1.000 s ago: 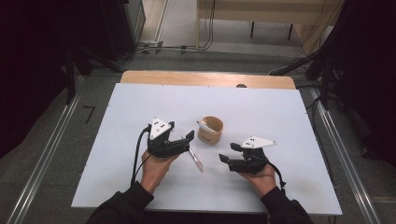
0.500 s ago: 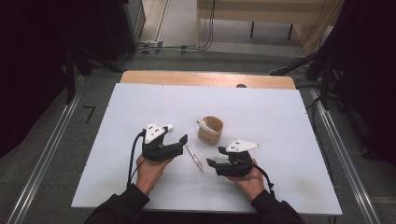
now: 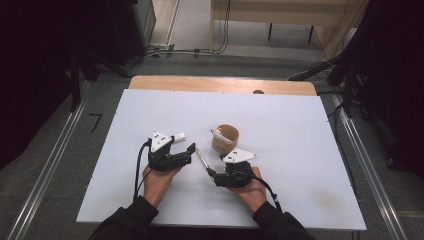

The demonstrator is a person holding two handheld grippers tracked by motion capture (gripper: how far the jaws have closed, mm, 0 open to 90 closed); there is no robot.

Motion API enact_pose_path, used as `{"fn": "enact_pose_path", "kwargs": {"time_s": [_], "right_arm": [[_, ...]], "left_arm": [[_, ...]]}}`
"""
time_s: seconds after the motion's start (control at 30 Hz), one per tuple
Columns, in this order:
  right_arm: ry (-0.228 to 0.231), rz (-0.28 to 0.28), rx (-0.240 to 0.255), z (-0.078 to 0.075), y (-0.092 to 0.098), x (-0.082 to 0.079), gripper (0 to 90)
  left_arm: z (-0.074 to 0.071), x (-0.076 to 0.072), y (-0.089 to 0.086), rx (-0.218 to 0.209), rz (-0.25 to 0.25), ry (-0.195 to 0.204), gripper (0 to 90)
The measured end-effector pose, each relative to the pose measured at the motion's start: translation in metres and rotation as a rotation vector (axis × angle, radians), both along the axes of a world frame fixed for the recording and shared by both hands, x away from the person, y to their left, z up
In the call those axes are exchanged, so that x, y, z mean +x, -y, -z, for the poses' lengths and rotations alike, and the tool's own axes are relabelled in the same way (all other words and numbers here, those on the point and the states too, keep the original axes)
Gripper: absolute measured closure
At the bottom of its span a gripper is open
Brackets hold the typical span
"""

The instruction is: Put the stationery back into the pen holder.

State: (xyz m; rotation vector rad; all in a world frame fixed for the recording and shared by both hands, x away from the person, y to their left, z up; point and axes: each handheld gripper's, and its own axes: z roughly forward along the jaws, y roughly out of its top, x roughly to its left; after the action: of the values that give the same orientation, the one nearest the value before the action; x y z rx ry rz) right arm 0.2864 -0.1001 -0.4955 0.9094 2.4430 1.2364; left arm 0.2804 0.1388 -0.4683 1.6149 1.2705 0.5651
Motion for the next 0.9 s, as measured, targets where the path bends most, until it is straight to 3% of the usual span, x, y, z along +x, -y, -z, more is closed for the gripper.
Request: {"fn": "enact_pose_path", "kwargs": {"time_s": [0.43,0.9], "right_arm": [[-0.014,0.061,-0.058,0.005,-0.031,0.014,35.3],[0.016,0.098,-0.112,0.013,-0.049,0.025,43.0]], "left_arm": [[0.001,0.001,-0.003,-0.005,-0.018,-0.004,18.8],[0.001,0.002,-0.007,-0.01,-0.027,-0.007,18.9]]}}
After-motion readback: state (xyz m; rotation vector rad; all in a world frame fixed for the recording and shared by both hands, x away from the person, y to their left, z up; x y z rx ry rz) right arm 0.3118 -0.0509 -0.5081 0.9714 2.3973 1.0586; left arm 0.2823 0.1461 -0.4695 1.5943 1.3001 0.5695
